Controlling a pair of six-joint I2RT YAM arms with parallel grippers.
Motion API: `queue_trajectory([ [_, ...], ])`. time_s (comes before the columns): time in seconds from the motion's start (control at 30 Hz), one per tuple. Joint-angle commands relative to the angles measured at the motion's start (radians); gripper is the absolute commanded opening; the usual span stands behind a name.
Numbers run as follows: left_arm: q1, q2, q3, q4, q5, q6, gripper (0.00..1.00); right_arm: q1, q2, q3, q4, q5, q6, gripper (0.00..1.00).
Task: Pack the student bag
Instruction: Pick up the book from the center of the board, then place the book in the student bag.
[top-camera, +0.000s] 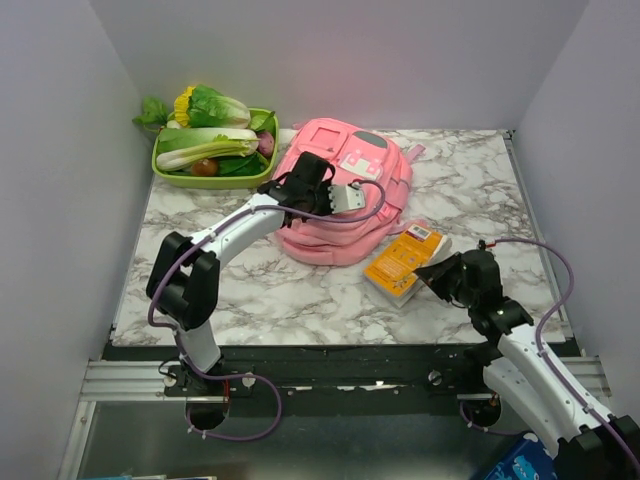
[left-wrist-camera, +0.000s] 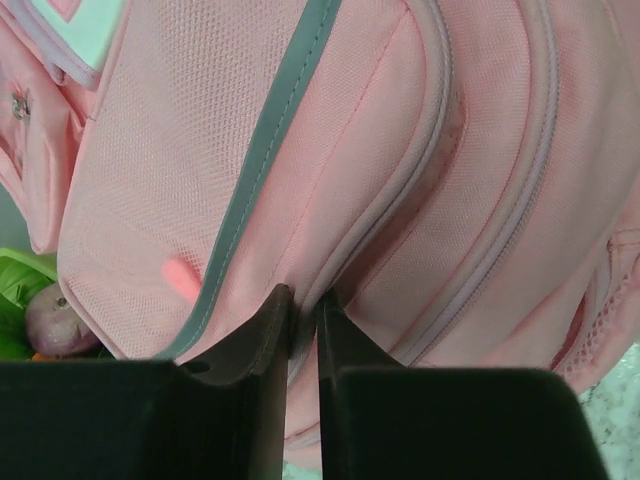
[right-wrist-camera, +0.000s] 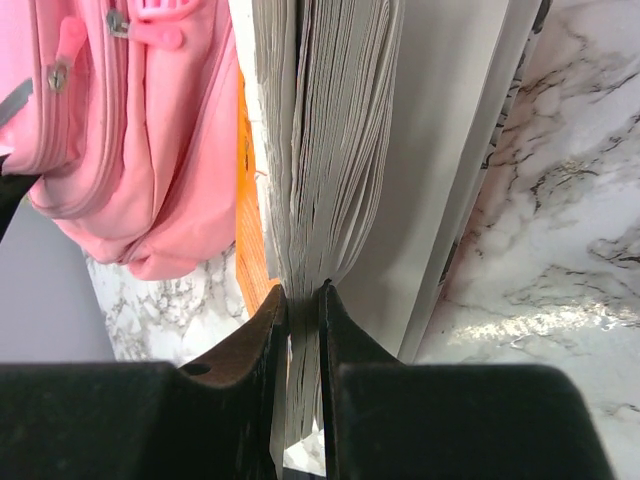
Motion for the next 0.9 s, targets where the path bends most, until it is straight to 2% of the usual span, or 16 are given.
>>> queue_trajectory([
  [0.0, -0.039, 0.009, 0.147, -0.015, 0.011, -0.154, 0.13, 0.003, -0.051, 0.015, 0.005, -0.055, 0.017, 0.01],
  [0.13, -0.039, 0.07, 0.345, -0.087, -0.007, -0.323, 0.0, 0.005, -0.119, 0.012, -0.014, -0.082, 0.023, 0.01],
  [0.2, -0.039, 0.112, 0.502, -0.176, -0.035, -0.383, 0.0, 0.005, -0.154, 0.012, -0.014, -0.094, 0.028, 0.01],
  [0.3, -0.039, 0.187, 0.685, -0.317, 0.012, -0.486, 0.0, 0.003, -0.173, 0.013, 0.0, -0.128, 0.034, 0.01],
  [0.4, -0.041, 0.203, 0.759, -0.379, 0.097, -0.56, 0.0, 0.005, -0.155, 0.012, 0.043, -0.176, 0.051, 0.01],
  [0.6, -0.096, 0.158, 0.717, -0.4, 0.132, -0.581, 0.0, 0.005, -0.046, -0.005, 0.239, -0.252, 0.104, 0.01],
  [0.73, -0.127, 0.121, 0.648, -0.386, 0.155, -0.584, 0.0, 0.006, 0.137, 0.044, 0.362, -0.288, 0.114, 0.01],
  [0.87, -0.141, 0.115, 0.614, -0.376, 0.174, -0.598, 0.0, 0.005, 0.247, 0.093, 0.448, -0.309, 0.117, 0.01],
])
